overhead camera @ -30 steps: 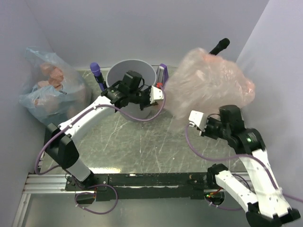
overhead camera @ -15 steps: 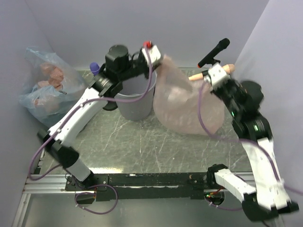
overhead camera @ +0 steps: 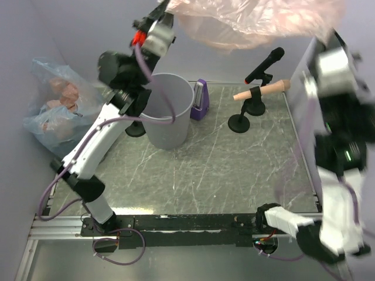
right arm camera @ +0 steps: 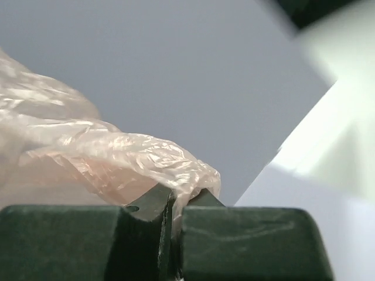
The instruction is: Put the trash bags into the trash bin
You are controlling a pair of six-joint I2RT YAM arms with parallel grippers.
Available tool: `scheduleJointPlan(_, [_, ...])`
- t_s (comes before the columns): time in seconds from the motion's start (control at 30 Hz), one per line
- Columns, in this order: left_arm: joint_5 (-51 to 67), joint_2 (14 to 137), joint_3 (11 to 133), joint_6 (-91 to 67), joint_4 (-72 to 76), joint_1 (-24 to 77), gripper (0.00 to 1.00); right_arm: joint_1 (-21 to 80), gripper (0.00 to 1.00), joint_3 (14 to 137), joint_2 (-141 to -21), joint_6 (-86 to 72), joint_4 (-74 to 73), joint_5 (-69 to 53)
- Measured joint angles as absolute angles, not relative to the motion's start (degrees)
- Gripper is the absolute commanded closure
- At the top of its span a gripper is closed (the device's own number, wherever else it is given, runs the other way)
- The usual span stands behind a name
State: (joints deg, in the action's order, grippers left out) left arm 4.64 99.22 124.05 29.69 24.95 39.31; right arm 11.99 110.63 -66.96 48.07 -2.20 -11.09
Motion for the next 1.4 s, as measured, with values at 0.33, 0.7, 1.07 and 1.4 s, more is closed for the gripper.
scheduleJointPlan(0.33, [20.45, 84.68, 111.15, 55.22, -8.34, 39.62, 0.99, 16.95, 1.0, 97.49, -53.52, 65.69, -40.99, -16.27])
scheduleJointPlan(0.7, [29.63, 82.17, 92.95, 54.43, -36.95, 40.42, 0.99, 14.83, 1.0, 86.13, -43.03, 52.56, -68.25, -27.77])
scheduleJointPlan(1.07, [29.71, 73.14, 89.78, 45.43, -20.78, 40.69, 0.99, 14.79, 1.0, 85.45, -44.82, 45.69, -58.63, -24.75])
scheduleJointPlan(1.4, [28.62, 76.73, 92.77, 36.32, -20.56, 40.38, 0.08, 14.74, 1.0, 84.09, -45.5, 39.77, -47.29, -18.92])
